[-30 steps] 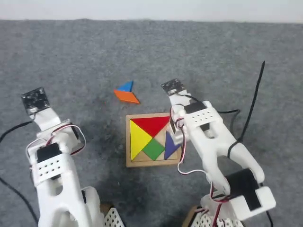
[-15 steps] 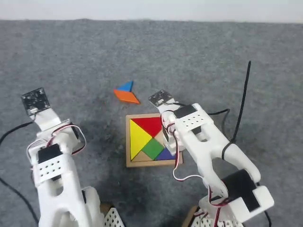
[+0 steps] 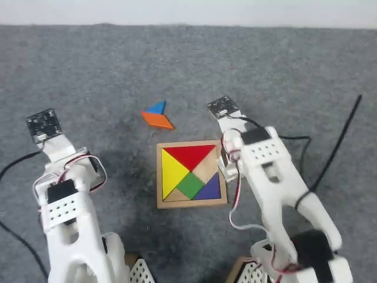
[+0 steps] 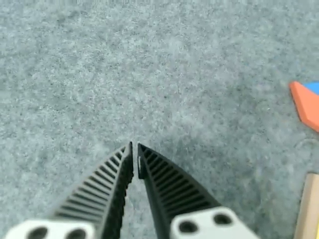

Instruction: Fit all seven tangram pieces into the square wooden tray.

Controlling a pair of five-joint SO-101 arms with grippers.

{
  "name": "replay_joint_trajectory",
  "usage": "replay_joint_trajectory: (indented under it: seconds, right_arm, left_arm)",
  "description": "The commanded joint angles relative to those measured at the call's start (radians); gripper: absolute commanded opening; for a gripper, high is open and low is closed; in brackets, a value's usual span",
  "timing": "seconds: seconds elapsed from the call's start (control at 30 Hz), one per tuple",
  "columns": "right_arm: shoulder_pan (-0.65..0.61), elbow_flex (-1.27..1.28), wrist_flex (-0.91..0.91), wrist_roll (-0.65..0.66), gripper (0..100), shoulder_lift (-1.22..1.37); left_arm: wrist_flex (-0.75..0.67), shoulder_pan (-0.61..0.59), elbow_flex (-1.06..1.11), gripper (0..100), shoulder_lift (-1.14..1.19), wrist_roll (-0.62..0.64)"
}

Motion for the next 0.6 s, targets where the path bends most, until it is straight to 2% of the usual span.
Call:
replay_joint_trajectory:
  seconds: [0.0, 0.2, 0.3, 0.43, 0.57]
  right_arm:
    - [0.018, 0.055, -0.091, 0.006, 0.7, -0.104]
    - [0.019, 0.061, -0.101, 0.002, 0.7, -0.110]
    - [0.022, 0.061, -0.101, 0.002, 0.7, -0.116]
    - [0.071, 0.058, -0.101, 0.002, 0.7, -0.119]
    - [0.079, 0.041, -0.093, 0.020, 0.9, -0.111]
  left_arm:
    - [0.014, 0.089, -0.058, 1, -0.014, -0.008]
    - [0.080, 0.250, -0.127, 1, -0.012, -0.003]
    - [0.081, 0.313, -0.156, 2, -0.012, 0.054]
    - [0.130, 0.364, -0.234, 6, 0.021, 0.126]
    - [0.195, 0.333, -0.348, 5, 0.187, 0.169]
